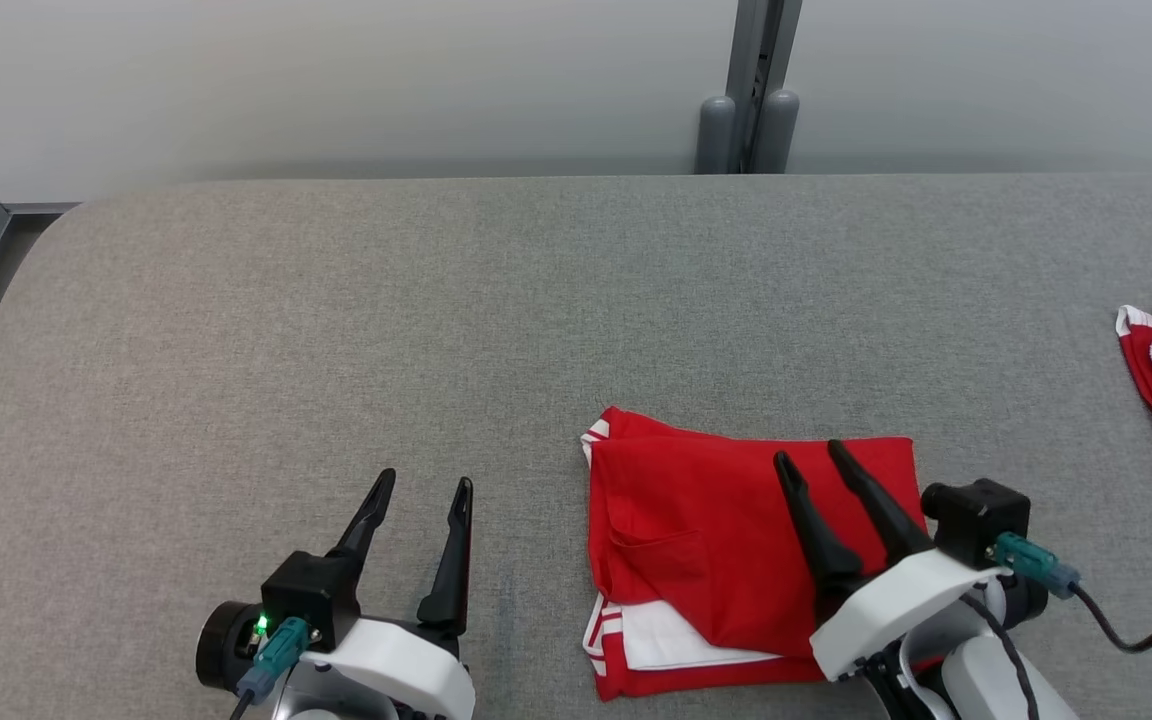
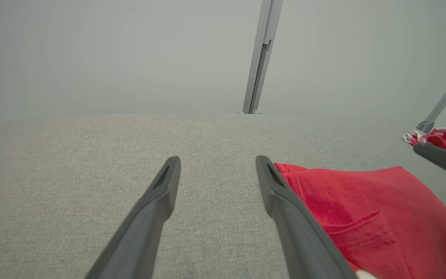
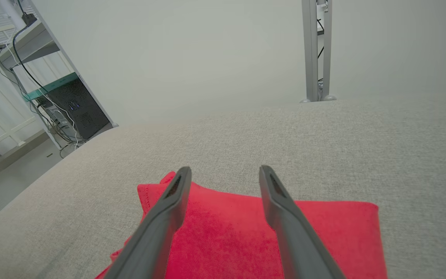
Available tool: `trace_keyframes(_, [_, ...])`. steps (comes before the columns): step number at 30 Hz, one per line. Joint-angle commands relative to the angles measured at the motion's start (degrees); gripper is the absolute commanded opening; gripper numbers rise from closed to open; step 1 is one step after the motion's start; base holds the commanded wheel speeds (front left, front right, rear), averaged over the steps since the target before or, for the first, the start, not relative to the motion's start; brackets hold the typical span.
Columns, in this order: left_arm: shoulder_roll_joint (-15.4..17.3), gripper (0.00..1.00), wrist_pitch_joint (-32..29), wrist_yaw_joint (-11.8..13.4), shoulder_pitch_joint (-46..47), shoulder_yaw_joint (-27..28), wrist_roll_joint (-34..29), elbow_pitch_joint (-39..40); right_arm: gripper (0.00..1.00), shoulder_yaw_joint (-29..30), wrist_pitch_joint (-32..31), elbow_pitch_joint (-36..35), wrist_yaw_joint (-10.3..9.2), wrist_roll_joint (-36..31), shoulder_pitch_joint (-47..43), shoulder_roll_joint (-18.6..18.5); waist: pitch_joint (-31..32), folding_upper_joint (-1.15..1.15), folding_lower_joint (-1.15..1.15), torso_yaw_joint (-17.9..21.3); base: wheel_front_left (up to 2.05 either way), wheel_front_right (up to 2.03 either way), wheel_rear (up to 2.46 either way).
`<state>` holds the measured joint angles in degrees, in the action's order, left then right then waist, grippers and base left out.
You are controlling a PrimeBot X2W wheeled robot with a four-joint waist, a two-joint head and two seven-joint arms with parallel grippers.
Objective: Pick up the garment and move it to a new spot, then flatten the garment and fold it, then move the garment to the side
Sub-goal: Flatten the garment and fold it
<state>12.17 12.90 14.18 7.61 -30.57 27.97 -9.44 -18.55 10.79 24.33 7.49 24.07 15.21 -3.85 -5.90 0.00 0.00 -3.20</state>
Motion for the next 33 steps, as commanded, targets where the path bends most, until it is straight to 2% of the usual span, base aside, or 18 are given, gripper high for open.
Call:
trace_keyframes(1, [0.32,1.00,0.27,-0.01,1.37,0.06,0.24,-0.16,0.15,-0.42,-0.75,-0.47,0.00,-0.53,-1.15,-0.06,-0.19,0.00,0.00,-0.26,0.00,0.00,0.00])
trace_keyframes(2, [0.35,1.00,0.28,0.06,1.43,0.08,0.19,-0.17,0.00,-0.74,-1.04,-0.25,0.00,-0.90,-1.55,-0.14,-0.26,0.00,0.00,-0.39,0.00,0.00,0.00])
trace_keyframes(7, [0.49,1.00,0.36,0.10,1.42,0.17,0.33,-0.27,0.00,-2.09,-1.49,1.37,0.00,-1.78,-2.27,-0.16,-0.56,0.00,0.00,-1.06,0.00,0.00,0.00])
trace_keyframes(14, [0.36,1.00,0.61,0.29,2.18,0.15,0.24,-0.54,0.00,-6.36,-0.64,7.99,0.00,-4.87,-0.04,-0.52,-1.24,0.00,0.00,-3.02,0.00,0.00,0.00])
trace_keyframes(17, [0.38,1.00,0.75,0.32,2.37,0.37,0.43,-0.63,0.00,-8.29,0.08,10.87,0.00,-4.05,1.03,-0.07,-1.52,0.00,0.00,-3.87,0.00,0.00,0.00])
trace_keyframes(25, [0.17,1.00,1.19,0.36,2.45,0.65,0.78,-0.94,0.00,-18.39,0.89,16.02,0.00,-1.96,4.24,0.73,-1.79,0.00,0.00,-5.19,0.00,0.00,0.00])
trace_keyframes(29, [0.15,1.00,1.34,0.44,2.51,0.76,0.82,-0.98,0.00,-23.49,1.53,15.89,0.00,0.17,5.11,0.81,-1.82,0.00,0.00,-5.31,0.00,0.00,0.00])
trace_keyframes(33, [0.28,1.00,1.41,0.60,2.06,0.98,0.86,-0.95,0.00,-27.40,2.34,16.03,0.00,-0.50,6.00,0.80,-1.62,0.00,0.00,-4.87,0.00,0.00,0.00])
